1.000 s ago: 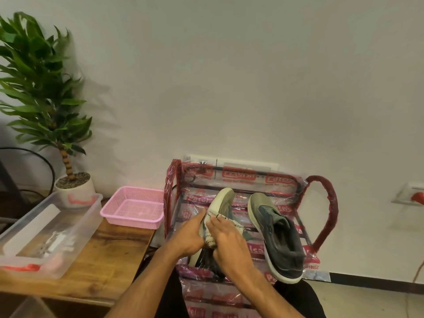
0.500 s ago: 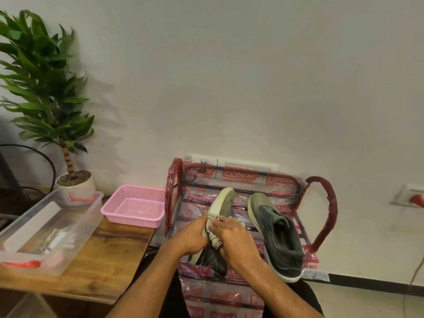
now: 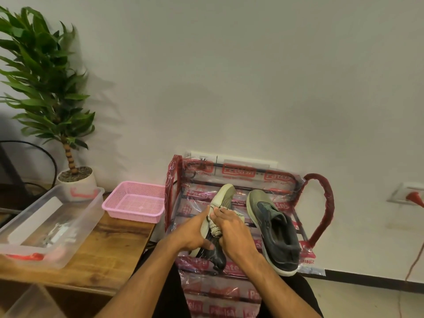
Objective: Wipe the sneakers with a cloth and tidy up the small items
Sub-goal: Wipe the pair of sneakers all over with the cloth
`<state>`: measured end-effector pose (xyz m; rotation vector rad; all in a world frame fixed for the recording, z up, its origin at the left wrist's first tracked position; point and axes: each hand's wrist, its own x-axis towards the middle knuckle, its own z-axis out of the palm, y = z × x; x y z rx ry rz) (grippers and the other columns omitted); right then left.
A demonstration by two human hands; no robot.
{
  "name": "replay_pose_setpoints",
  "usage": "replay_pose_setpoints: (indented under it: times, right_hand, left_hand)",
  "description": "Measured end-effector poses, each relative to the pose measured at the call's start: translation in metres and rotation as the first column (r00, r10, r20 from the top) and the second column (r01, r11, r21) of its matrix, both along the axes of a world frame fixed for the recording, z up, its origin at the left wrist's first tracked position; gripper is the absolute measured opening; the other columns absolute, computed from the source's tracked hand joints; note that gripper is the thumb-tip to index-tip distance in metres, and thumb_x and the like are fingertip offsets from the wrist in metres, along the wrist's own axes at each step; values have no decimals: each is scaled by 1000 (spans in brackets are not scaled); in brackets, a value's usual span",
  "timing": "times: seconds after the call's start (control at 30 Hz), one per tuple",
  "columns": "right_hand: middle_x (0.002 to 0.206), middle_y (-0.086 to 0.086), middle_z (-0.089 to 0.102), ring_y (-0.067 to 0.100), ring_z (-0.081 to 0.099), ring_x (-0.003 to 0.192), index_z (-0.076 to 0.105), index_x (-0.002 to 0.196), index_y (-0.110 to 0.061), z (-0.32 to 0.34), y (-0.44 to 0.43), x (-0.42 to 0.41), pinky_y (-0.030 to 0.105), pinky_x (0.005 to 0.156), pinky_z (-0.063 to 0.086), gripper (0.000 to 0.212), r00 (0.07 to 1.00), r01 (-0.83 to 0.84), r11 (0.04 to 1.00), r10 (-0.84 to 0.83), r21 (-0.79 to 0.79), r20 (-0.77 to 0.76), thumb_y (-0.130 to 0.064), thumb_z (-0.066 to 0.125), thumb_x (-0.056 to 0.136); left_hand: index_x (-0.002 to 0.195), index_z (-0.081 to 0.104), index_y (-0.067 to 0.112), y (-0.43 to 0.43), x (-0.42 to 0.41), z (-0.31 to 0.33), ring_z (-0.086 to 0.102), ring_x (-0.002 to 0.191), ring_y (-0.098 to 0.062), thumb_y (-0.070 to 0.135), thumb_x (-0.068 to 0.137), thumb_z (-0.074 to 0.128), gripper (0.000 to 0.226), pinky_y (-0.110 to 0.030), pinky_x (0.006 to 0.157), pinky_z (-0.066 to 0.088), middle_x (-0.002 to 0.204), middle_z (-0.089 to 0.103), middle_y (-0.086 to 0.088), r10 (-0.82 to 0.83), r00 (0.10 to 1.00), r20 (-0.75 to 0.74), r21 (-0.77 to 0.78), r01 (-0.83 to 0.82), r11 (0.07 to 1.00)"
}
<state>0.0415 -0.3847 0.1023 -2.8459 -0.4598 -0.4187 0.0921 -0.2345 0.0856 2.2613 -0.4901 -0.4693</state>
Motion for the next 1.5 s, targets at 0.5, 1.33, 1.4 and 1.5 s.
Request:
replay_pose_setpoints:
  times: [0.5, 1.33, 1.4, 1.5]
  right_hand:
    - [144, 17, 47, 30, 43, 135, 43, 142, -3, -26, 5, -22, 35, 113, 17, 79, 1000, 25, 983, -21, -180, 21, 2, 76, 70]
    - [159, 24, 5, 33, 6, 148, 3, 152, 3, -16, 26, -36, 38, 120, 2, 76, 997, 70, 986, -75, -151, -32, 2, 51, 92]
    - [158, 27, -1, 36, 1, 148, -1, 151, 5, -20, 27, -55, 40, 119, -3, 75, 999, 14, 981, -24, -195, -46, 4, 47, 93]
    - [158, 27, -2, 35, 0, 148, -2, 150, 5, -26, 24, -59, 41, 121, -2, 76, 998, -18, 967, 4, -253, -56, 2, 47, 92]
  left_hand:
    - [155, 1, 32, 3, -2, 16, 50, 125, -27, 7, 68, 85, 124, -42, 103, 46, 144, 46, -7, -43, 999, 31, 264, 33, 964]
    - [151, -3, 45, 2, -7, 19, 45, 130, -31, 14, 79, 75, 110, -48, 106, 43, 147, 41, -13, -34, 996, 86, 341, 2, 940]
    - [152, -3, 42, 1, -8, 19, 41, 134, -33, 10, 80, 74, 111, -49, 108, 41, 149, 38, -15, -31, 994, 101, 365, -8, 931]
    - [154, -4, 36, -1, -12, 21, 36, 137, -35, 2, 78, 74, 114, -48, 110, 37, 151, 35, -16, -29, 994, 102, 403, -14, 915]
